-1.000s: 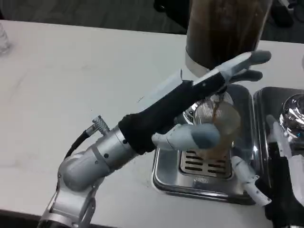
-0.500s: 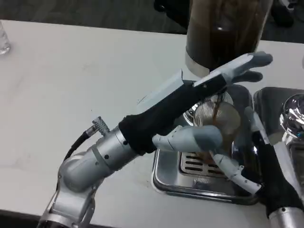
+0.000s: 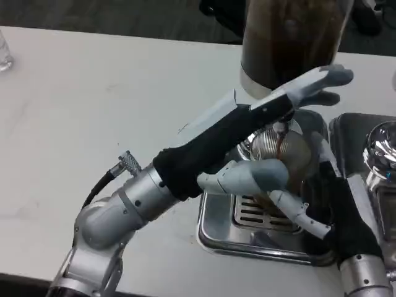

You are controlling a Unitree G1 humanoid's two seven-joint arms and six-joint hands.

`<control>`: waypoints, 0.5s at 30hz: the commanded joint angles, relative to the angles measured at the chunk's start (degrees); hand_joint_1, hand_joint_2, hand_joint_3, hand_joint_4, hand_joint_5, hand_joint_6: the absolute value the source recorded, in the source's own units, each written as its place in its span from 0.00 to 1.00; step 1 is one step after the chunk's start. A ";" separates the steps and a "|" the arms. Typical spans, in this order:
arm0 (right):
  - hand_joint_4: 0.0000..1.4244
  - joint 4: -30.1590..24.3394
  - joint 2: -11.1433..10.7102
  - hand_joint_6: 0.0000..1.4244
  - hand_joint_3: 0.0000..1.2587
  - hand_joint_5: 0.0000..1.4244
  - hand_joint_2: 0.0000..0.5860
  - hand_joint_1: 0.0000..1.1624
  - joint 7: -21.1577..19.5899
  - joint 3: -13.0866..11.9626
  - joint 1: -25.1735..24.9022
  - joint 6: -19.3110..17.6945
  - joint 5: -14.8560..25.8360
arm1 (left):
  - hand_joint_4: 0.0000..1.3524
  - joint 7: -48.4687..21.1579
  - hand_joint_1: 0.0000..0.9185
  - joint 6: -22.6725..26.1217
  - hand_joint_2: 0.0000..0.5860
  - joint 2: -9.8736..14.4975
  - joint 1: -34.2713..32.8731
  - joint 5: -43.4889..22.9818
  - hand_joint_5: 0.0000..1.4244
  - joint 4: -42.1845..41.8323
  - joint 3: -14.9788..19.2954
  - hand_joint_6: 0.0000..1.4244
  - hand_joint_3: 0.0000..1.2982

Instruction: Grasp the cup under the faucet to collect the drink, then remove the cup.

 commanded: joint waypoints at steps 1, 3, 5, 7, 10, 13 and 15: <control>0.00 3.07 1.03 0.00 0.00 0.00 0.38 0.53 0.94 0.00 -1.61 -1.96 1.39 | 0.00 -0.51 0.00 0.97 0.15 0.56 0.57 1.43 0.10 -0.43 -0.42 0.05 0.08; 0.00 3.87 1.30 0.00 0.00 0.00 0.38 0.53 0.85 -0.16 -2.04 -2.44 1.58 | 0.00 -0.44 0.00 1.04 0.15 0.59 0.54 1.47 0.10 -0.48 -0.37 0.05 0.08; 0.00 4.39 1.45 0.00 0.00 0.00 0.38 0.53 0.71 -0.27 -2.37 -2.60 1.60 | 0.00 -0.36 0.00 1.08 0.15 0.62 0.53 1.51 0.10 -0.46 -0.32 0.05 0.08; 0.00 4.67 1.40 0.00 0.00 0.00 0.38 0.53 0.72 -0.31 -2.56 -2.75 1.49 | 0.00 -0.24 0.00 1.11 0.15 0.62 0.55 1.57 0.10 -0.46 -0.27 0.05 0.09; 0.00 4.19 1.13 0.00 0.00 0.00 0.38 0.54 1.13 -0.20 -2.11 -3.07 1.48 | 0.00 -0.03 0.00 1.14 0.16 0.59 0.65 1.55 0.10 -0.58 -0.20 0.05 0.09; 0.00 3.85 0.96 0.00 0.00 0.00 0.38 0.54 2.03 -0.06 -1.44 -3.61 1.97 | 0.00 0.14 0.00 1.30 0.16 0.62 0.76 1.54 0.10 -0.80 -0.20 0.05 0.09; 0.00 3.64 0.92 0.00 0.00 0.00 0.38 0.54 2.33 0.21 -0.99 -3.78 1.77 | 0.00 0.20 0.00 1.45 0.16 0.68 0.84 1.58 0.10 -0.96 -0.17 0.05 0.09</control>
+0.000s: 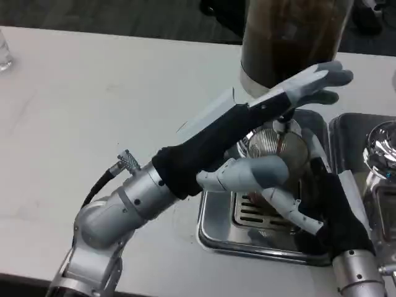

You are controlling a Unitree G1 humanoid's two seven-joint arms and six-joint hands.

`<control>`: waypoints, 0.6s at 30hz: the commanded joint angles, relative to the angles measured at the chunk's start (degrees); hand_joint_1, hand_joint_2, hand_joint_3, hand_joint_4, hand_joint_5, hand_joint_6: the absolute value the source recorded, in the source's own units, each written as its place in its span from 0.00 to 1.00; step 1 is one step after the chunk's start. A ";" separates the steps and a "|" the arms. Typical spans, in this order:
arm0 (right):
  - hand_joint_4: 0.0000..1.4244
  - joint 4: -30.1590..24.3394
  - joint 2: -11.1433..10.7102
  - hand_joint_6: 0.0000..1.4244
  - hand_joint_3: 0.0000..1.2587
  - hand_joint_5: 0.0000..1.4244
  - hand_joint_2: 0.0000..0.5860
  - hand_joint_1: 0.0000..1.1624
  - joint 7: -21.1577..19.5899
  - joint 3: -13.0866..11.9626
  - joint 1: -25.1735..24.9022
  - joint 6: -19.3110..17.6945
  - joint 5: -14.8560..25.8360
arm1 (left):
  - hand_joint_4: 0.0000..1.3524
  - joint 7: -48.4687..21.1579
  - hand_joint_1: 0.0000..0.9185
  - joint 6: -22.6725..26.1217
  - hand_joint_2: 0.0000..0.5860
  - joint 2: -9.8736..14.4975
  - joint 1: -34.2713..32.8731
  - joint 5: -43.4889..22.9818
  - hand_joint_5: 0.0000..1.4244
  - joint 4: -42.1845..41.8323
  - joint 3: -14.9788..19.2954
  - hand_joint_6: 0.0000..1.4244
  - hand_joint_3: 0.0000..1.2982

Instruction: Grasp the cup under the faucet to collect the drink, then remove the cup.

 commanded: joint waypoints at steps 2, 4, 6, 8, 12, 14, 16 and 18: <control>0.00 -0.51 0.13 0.00 0.00 0.00 0.37 0.54 1.22 0.58 1.61 -0.82 0.19 | 0.00 -0.35 0.00 0.96 0.16 0.70 0.94 1.55 0.10 -0.70 -0.27 0.05 0.09; 0.00 -0.91 -0.04 0.00 0.00 0.00 0.35 0.55 1.34 0.82 1.75 -0.74 -0.11 | 0.00 -0.21 0.00 1.02 0.16 0.84 1.03 1.60 0.10 -0.84 -0.20 0.05 0.09; 0.00 -1.28 -0.30 0.00 0.00 0.00 0.34 0.57 1.56 1.04 1.85 -0.73 -0.40 | 0.00 -0.04 0.00 1.14 0.16 0.97 1.11 1.58 0.10 -1.02 -0.21 0.05 0.09; 0.00 -1.50 -0.31 0.00 0.00 0.00 0.33 0.60 1.93 1.22 2.00 -0.78 -0.27 | 0.00 0.11 0.00 1.23 0.16 1.05 1.18 1.65 0.11 -1.13 -0.19 0.05 0.10; 0.00 -1.92 -0.26 0.00 0.00 0.00 0.33 0.60 2.17 1.33 2.19 -0.49 -0.41 | 0.00 0.43 0.00 1.41 0.16 1.10 1.31 1.83 0.11 -1.31 -0.14 0.05 0.10; 0.00 -1.78 -0.34 0.00 0.00 0.00 0.33 0.60 2.26 1.32 1.76 0.19 -0.68 | 0.00 0.60 0.00 1.42 0.16 1.12 1.42 1.90 0.11 -1.41 -0.15 0.05 0.10; 0.00 -1.31 -0.20 0.00 0.00 0.00 0.33 0.60 2.09 1.10 1.15 0.63 -0.77 | 0.00 0.74 0.00 1.42 0.16 1.11 1.48 1.98 0.11 -1.51 -0.11 0.05 0.10; 0.00 -0.45 0.21 0.00 0.00 0.00 0.33 0.60 1.97 0.81 0.11 0.91 -0.38 | 0.00 0.85 0.00 1.54 0.16 1.11 1.52 2.02 0.11 -1.61 -0.06 0.05 0.10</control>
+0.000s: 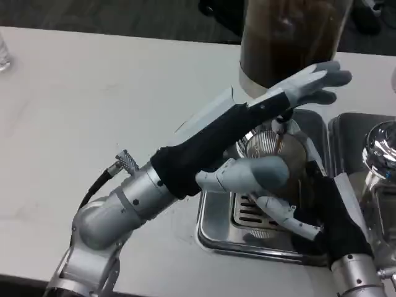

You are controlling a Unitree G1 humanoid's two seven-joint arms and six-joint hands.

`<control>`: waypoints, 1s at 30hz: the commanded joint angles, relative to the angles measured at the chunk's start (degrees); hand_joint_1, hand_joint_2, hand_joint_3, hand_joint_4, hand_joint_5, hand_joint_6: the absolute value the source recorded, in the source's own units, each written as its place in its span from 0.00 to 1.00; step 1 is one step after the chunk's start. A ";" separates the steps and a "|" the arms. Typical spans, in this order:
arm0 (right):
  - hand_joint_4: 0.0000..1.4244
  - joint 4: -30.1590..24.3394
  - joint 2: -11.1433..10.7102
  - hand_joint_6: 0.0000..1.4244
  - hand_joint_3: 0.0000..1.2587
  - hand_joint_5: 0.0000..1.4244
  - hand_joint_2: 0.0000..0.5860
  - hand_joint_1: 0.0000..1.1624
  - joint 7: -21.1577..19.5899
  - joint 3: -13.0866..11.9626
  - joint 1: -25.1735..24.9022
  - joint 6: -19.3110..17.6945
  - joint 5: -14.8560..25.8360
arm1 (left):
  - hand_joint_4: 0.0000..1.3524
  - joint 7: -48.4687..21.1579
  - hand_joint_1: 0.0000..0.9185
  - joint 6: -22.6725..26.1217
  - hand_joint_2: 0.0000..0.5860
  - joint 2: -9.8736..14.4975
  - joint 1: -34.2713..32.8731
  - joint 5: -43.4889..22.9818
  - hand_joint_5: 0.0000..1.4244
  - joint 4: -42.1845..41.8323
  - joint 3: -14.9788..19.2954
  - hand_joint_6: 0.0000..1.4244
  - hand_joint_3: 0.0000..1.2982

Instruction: Grasp the cup under the faucet to collect the drink, then remove the cup.

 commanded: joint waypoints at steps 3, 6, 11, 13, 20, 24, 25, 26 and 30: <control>0.00 2.48 1.27 0.00 0.00 0.00 0.33 0.60 0.68 -0.29 -2.61 1.36 1.11 | 0.00 -0.24 0.00 1.00 0.16 0.69 1.20 1.11 0.11 -0.59 -0.09 0.05 0.10; 0.00 4.27 1.61 0.00 0.00 0.00 0.33 0.60 1.15 -0.36 -4.07 0.89 1.88 | 0.00 -0.20 0.00 1.18 0.16 0.87 1.25 1.12 0.11 -0.79 0.00 0.05 0.10; 0.00 6.26 2.00 0.00 0.00 0.00 0.33 0.61 1.71 0.28 -5.28 0.63 2.07 | 0.00 0.05 0.00 1.56 0.16 1.08 1.58 1.14 0.11 -1.42 0.34 0.05 0.11; 0.00 6.66 2.14 0.00 0.00 0.00 0.33 0.61 1.76 0.42 -5.30 0.47 2.02 | 0.00 0.07 0.00 1.70 0.16 1.08 1.65 1.20 0.11 -1.49 0.44 0.05 0.11; 0.00 8.39 2.77 0.00 0.00 0.00 0.32 0.64 1.52 0.29 -5.84 0.13 2.25 | 0.00 0.04 0.00 1.85 0.16 0.98 1.92 1.42 0.12 -1.72 0.55 0.04 0.11; 0.00 9.32 3.24 0.00 0.00 0.00 0.30 0.68 1.24 0.05 -6.04 -0.92 2.55 | 0.00 0.07 0.00 1.97 0.16 1.10 2.12 1.27 0.12 -2.31 0.88 0.04 0.11; 0.00 9.47 3.31 0.00 0.00 0.00 0.30 0.68 1.18 0.01 -6.05 -1.18 2.56 | 0.00 0.24 0.00 1.99 0.16 1.16 2.18 1.25 0.12 -2.67 1.09 0.04 0.11; 0.00 9.62 3.35 0.00 0.00 0.00 0.30 0.68 1.13 -0.02 -6.05 -1.45 2.50 | 0.00 0.34 0.00 2.06 0.16 1.20 2.26 1.26 0.12 -3.00 1.26 0.04 0.11; 0.00 9.48 3.40 0.00 0.00 0.00 0.30 0.69 0.96 -0.01 -5.57 -2.17 2.31 | 0.01 1.62 0.00 2.31 0.16 1.42 2.27 0.59 0.12 -4.96 3.15 0.04 0.11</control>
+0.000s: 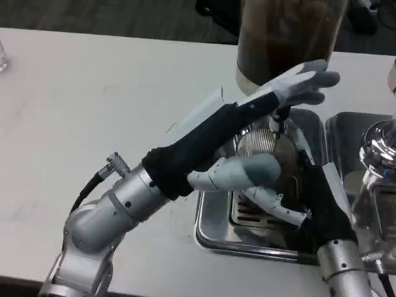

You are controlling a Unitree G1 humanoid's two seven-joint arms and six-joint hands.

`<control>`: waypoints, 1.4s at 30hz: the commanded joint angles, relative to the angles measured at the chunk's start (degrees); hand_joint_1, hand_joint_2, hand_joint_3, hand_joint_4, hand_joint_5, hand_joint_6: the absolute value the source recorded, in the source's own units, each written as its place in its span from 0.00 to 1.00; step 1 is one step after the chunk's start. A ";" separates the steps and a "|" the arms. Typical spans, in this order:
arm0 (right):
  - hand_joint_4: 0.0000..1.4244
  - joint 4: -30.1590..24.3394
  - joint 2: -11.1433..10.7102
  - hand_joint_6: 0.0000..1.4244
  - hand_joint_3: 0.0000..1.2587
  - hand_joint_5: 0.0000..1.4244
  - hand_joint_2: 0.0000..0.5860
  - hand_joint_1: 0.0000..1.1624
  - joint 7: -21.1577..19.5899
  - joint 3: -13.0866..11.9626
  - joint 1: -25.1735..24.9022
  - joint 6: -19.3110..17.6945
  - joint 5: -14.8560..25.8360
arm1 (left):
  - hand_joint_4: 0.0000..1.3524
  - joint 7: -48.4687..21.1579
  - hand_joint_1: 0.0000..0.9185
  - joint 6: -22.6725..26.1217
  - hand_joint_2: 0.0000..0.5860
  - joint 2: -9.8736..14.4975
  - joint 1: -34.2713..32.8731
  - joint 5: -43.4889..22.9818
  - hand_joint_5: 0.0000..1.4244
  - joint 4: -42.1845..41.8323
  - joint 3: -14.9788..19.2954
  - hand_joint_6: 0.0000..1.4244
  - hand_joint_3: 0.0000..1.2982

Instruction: Grasp the cup under the faucet to collect the drink, then remove the cup.

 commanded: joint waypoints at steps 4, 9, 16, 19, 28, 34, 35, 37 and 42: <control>0.00 1.05 0.69 0.00 0.00 0.00 0.31 0.69 0.30 -0.07 1.07 0.25 0.70 | 0.01 2.42 0.00 0.83 0.17 0.81 0.70 -1.24 0.12 -5.25 4.06 0.04 0.11; 0.00 0.95 0.87 0.00 0.00 0.00 0.31 0.69 0.16 -0.11 1.15 -0.11 0.52 | 0.00 5.19 0.00 0.99 0.18 1.21 2.25 -3.13 0.11 -9.91 8.55 0.03 0.11; 0.00 0.71 1.42 0.01 0.00 0.00 0.30 0.71 0.37 -0.17 1.45 -0.57 0.72 | 0.00 7.95 0.00 1.40 0.20 3.42 8.91 -5.93 0.11 -14.52 15.99 0.02 0.12; 0.00 0.74 1.52 0.02 0.00 0.00 0.30 0.71 0.55 -0.05 1.50 -0.66 0.70 | 0.01 8.80 0.00 1.00 0.21 4.44 11.93 -5.91 0.12 -13.52 19.20 0.02 0.13; 0.00 0.63 1.97 0.04 0.00 0.00 0.31 0.72 0.33 -0.12 1.83 -1.45 1.08 | 0.03 13.81 0.00 -4.43 0.23 5.44 19.01 -0.34 0.14 -1.96 25.91 0.05 0.12; 0.00 1.38 2.41 0.05 0.00 0.00 0.32 0.73 -0.33 -0.05 1.74 -1.73 0.84 | 0.04 19.35 0.00 -9.31 0.24 6.33 21.29 7.07 0.16 9.97 26.62 0.06 0.10; 0.00 1.57 2.50 0.05 0.00 0.00 0.32 0.73 -0.34 -0.13 1.72 -1.80 1.05 | 0.04 19.81 0.00 -9.74 0.24 6.48 21.34 7.62 0.16 11.35 26.41 0.06 0.10; 0.00 1.72 2.55 0.06 0.00 0.01 0.32 0.73 -0.47 -0.15 1.73 -1.95 1.10 | 0.04 20.57 0.00 -10.46 0.24 6.77 21.72 8.84 0.17 14.15 25.97 0.07 0.11; 0.01 2.33 2.86 0.07 0.00 0.02 0.32 0.73 -0.42 -0.07 1.36 -2.36 1.30 | 0.04 21.80 0.00 -10.98 0.24 8.29 21.49 12.01 0.17 18.17 24.38 0.07 0.11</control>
